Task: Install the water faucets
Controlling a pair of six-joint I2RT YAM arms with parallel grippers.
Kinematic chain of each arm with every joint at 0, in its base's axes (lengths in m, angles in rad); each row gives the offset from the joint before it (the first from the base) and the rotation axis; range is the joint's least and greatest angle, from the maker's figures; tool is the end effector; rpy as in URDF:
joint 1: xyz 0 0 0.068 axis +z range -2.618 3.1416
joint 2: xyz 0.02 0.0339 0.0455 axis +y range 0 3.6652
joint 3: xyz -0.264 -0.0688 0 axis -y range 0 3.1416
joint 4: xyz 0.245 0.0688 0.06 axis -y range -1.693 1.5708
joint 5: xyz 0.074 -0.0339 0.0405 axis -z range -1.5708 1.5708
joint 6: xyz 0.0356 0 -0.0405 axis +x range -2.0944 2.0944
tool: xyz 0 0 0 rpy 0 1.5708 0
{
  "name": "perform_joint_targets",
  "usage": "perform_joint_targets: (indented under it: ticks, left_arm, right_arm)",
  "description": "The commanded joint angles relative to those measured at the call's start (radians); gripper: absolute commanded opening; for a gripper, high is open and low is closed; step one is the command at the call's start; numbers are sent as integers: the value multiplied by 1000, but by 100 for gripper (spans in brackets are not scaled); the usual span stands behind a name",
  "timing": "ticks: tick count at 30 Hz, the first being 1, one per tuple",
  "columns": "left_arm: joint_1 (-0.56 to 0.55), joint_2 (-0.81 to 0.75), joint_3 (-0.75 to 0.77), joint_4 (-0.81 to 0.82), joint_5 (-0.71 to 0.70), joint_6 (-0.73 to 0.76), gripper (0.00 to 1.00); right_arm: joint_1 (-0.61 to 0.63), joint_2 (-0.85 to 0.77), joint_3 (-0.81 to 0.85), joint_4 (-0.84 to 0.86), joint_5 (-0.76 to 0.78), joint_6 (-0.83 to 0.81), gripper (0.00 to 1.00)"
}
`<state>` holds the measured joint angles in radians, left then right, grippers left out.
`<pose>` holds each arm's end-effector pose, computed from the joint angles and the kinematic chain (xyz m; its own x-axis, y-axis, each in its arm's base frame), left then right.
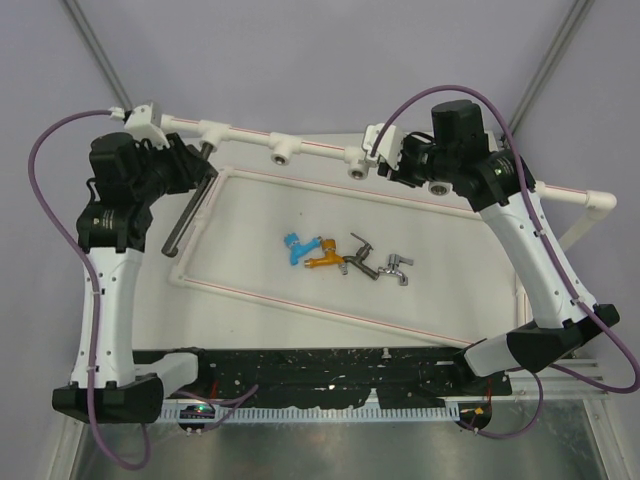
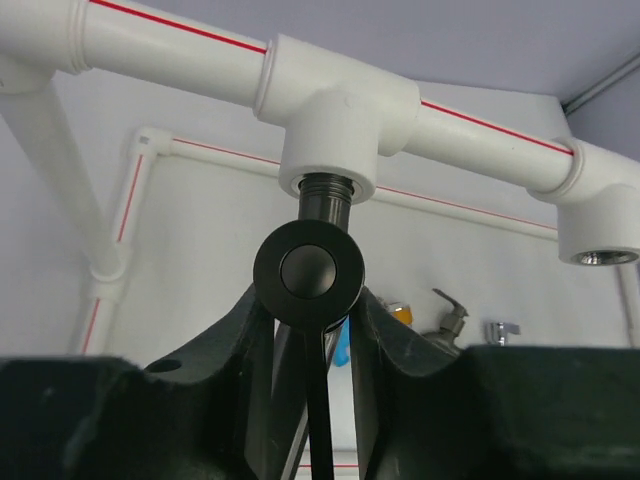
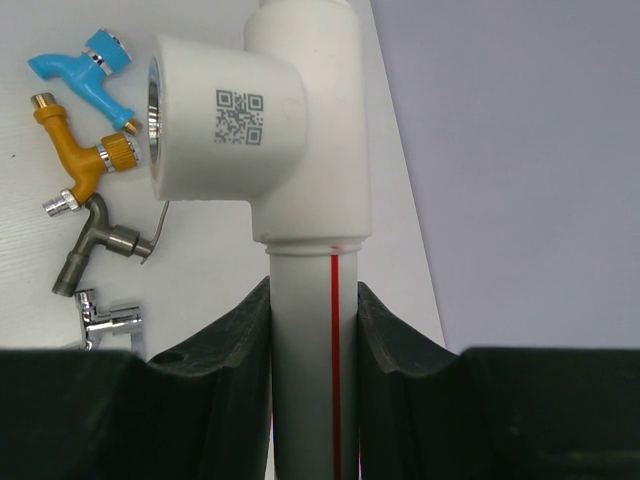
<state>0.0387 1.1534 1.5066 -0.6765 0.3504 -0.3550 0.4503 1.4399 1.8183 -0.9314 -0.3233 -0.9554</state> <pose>0.2243 -0.0035 0.4617 -0.3981 -0.3421 -0.8512 0.1605 0.8875 -0.4318 0.2496 0.1332 0.4649 0.2627 -0.7330 -0.6275 -0.7649 0.2382 -0.5985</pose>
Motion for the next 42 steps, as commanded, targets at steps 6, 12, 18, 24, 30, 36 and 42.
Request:
perform_joint_targets:
  ticks: [6, 12, 18, 24, 30, 36, 42]
  left_arm:
    - [-359, -44, -34, 28, -414, 459, 20]
    - [-650, 26, -146, 119, -908, 906, 20]
    - [-829, 121, -322, 331, -1208, 1152, 31]
    - [-890, 161, -326, 361, -1251, 1140, 61]
    - [-912, 57, -206, 261, -1159, 1040, 80]
    - [-890, -92, -68, 172, -931, 855, 86]
    - [-694, -133, 43, 74, -847, 645, 87]
  right_arm:
    - [24, 42, -20, 8, -134, 37, 5]
    - [24, 45, -13, 6, -134, 38, 5]
    - [25, 51, -10, 6, -137, 40, 5]
    - [25, 54, -10, 6, -135, 40, 5]
    - [25, 53, -13, 8, -134, 40, 5]
    - [25, 57, -11, 5, -138, 43, 5]
    - [27, 51, -13, 5, -138, 43, 5]
